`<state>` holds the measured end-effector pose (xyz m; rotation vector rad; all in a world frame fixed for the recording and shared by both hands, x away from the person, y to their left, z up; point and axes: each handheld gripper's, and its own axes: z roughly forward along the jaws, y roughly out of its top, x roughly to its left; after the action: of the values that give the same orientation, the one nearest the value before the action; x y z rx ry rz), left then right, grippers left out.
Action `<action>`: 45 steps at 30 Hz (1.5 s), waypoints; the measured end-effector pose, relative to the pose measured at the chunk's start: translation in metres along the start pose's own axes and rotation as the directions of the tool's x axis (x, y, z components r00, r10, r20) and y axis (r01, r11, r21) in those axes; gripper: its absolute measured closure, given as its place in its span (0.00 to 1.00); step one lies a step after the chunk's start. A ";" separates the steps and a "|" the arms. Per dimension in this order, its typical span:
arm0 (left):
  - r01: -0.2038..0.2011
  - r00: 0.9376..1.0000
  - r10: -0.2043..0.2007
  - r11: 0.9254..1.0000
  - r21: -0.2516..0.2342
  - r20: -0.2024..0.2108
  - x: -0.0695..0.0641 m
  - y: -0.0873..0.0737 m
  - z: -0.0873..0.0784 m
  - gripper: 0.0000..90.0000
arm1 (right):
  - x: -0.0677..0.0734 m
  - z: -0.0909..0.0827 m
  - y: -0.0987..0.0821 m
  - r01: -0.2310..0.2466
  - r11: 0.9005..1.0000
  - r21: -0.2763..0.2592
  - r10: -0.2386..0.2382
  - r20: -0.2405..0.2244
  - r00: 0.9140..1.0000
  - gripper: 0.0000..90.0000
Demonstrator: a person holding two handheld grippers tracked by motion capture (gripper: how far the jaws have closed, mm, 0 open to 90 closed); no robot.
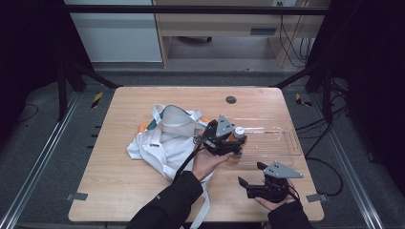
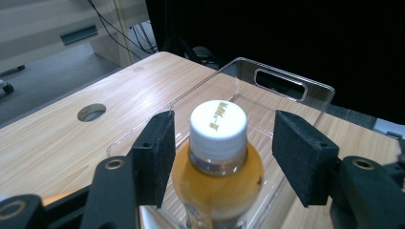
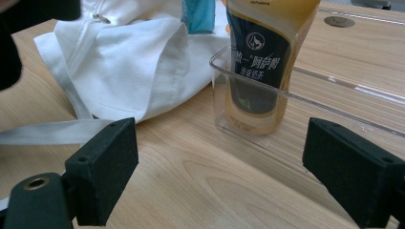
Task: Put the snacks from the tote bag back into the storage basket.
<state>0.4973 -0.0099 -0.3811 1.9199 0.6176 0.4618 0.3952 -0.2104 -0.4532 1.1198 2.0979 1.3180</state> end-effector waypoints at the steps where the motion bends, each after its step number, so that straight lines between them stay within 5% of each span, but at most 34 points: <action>1: 0.002 1.000 -0.002 1.000 0.003 0.004 0.001 0.001 -0.005 0.44 | 0.000 0.000 0.000 0.000 1.000 0.000 0.000 0.001 1.000 0.13; 11: -0.013 1.000 0.013 1.000 0.011 0.012 0.009 -0.007 -0.039 0.40 | -0.001 0.000 0.000 -0.001 1.000 0.000 0.001 0.008 1.000 0.13; 24: 0.015 1.000 -0.014 1.000 0.017 -0.023 0.035 -0.039 -0.085 0.39 | -0.001 0.000 0.000 -0.001 1.000 0.001 0.001 0.014 1.000 0.13; 45: 0.068 0.991 -0.062 0.997 0.046 -0.121 0.062 -0.107 -0.149 0.37 | -0.004 -0.001 0.000 -0.002 1.000 -0.007 0.002 0.029 1.000 0.13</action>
<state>0.4397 0.1713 -0.4156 1.9226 0.7745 0.5272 0.3968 -0.2141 -0.4533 1.1319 2.0709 1.3010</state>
